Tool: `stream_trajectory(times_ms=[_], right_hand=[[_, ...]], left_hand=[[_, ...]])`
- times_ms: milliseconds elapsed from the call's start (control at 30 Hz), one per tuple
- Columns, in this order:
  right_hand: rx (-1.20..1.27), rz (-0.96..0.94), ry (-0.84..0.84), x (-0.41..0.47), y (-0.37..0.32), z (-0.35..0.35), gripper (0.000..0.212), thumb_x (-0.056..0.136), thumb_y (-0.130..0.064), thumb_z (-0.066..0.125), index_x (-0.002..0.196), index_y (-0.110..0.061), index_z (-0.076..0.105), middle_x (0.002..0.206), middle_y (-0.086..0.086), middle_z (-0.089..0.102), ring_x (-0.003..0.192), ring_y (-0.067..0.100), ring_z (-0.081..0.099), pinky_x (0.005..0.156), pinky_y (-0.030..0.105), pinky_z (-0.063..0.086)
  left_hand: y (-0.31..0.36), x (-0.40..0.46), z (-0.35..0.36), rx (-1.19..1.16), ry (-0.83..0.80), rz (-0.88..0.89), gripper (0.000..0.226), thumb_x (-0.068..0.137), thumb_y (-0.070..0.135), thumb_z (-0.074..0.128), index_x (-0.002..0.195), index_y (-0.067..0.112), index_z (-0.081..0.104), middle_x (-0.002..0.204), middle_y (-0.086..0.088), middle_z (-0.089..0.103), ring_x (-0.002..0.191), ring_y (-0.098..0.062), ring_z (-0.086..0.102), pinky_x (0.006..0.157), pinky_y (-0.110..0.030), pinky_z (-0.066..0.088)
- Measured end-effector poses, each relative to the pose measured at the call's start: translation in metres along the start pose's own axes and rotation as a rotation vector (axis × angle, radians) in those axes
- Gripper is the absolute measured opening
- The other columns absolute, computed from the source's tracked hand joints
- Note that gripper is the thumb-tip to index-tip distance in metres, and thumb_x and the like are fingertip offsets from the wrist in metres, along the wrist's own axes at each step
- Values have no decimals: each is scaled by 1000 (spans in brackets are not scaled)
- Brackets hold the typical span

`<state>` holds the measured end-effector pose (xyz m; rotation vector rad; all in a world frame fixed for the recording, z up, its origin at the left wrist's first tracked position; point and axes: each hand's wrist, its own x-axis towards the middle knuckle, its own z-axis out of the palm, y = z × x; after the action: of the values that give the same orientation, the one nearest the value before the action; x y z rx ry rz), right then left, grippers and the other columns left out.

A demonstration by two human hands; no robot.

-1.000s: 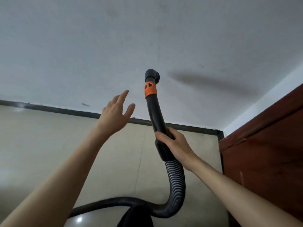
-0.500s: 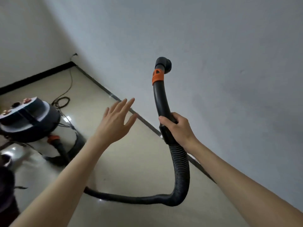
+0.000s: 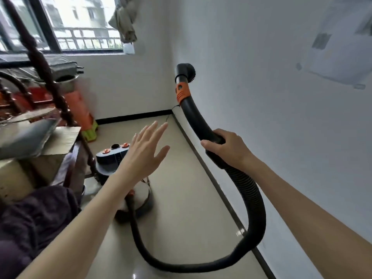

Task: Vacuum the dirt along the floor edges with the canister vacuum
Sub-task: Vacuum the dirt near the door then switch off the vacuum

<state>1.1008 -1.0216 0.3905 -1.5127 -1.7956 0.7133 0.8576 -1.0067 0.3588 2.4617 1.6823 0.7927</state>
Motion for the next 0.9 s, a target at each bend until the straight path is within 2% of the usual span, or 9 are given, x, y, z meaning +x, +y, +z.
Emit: stream_trajectory(times_ms=[133, 333, 433, 467, 533, 633, 733, 833, 900], right_hand=[[-31, -114, -123, 86, -6, 11, 13, 88, -40, 67, 85, -30, 58, 77, -6, 62, 62, 3, 59, 49, 11, 40], [-4, -219, -337, 197, -21, 24, 9, 85, -36, 71, 83, -32, 63, 72, -9, 67, 59, 0, 64, 51, 11, 45], [3, -278, -427, 238, -32, 38, 9, 78, -41, 70, 77, -35, 63, 63, -16, 63, 58, 0, 62, 52, 11, 44], [-4, -295, -444, 252, -35, 44, 10, 77, -41, 70, 75, -36, 63, 62, -16, 62, 57, 0, 61, 54, 13, 45], [-35, -327, -459, 280, -39, 55, 9, 81, -37, 72, 79, -32, 64, 64, -14, 60, 58, 1, 59, 58, 17, 46], [-80, -378, -420, 324, -49, 70, 11, 84, -38, 73, 86, -28, 67, 71, -11, 64, 65, 5, 62, 63, 24, 49], [-132, -416, -286, 371, -58, 87, 31, 83, -50, 70, 105, -27, 67, 89, -9, 68, 82, 12, 65, 76, 28, 52], [-183, -451, -123, 416, -55, 107, 50, 81, -53, 70, 123, -28, 59, 102, -13, 62, 89, 10, 58, 77, 14, 41], [-225, -466, -35, 442, -45, 122, 61, 78, -52, 73, 129, -25, 54, 108, -11, 60, 95, 12, 56, 84, 22, 41]], left_hand=[[-33, 62, -18, 135, 79, 17, 73, 93, 39, 55, 153, 32, 12, 160, -6, 9, 147, -27, 8, 118, -47, 10], [-71, 143, -27, 383, 3, 104, 90, 83, 49, 66, 152, 38, 8, 161, -4, -2, 147, -27, -10, 117, -52, -6], [-89, 172, -32, 446, 55, 213, 71, 81, 49, 68, 143, 29, 41, 147, -8, 38, 145, -34, 15, 114, -57, -8], [-96, 182, -34, 462, 71, 247, 61, 80, 47, 69, 134, 24, 53, 132, -9, 52, 138, -36, 32, 114, -58, -3], [-114, 201, -37, 466, 85, 277, 50, 79, 44, 72, 119, 16, 63, 107, -10, 62, 113, -36, 55, 113, -58, 17], [-147, 227, -35, 471, 109, 236, 51, 82, 51, 61, 116, 13, 63, 99, -11, 62, 95, -34, 59, 98, -53, 36], [-189, 251, -26, 418, 165, 108, 54, 83, 51, 61, 118, 11, 61, 100, -10, 61, 95, -33, 58, 90, -49, 36], [-236, 274, -20, 313, 200, -30, 55, 84, 54, 57, 122, 14, 59, 105, -7, 61, 99, -28, 55, 88, -45, 33], [-266, 288, -21, 254, 209, -133, 56, 84, 56, 55, 124, 17, 56, 109, -3, 61, 103, -24, 53, 90, -45, 34]])
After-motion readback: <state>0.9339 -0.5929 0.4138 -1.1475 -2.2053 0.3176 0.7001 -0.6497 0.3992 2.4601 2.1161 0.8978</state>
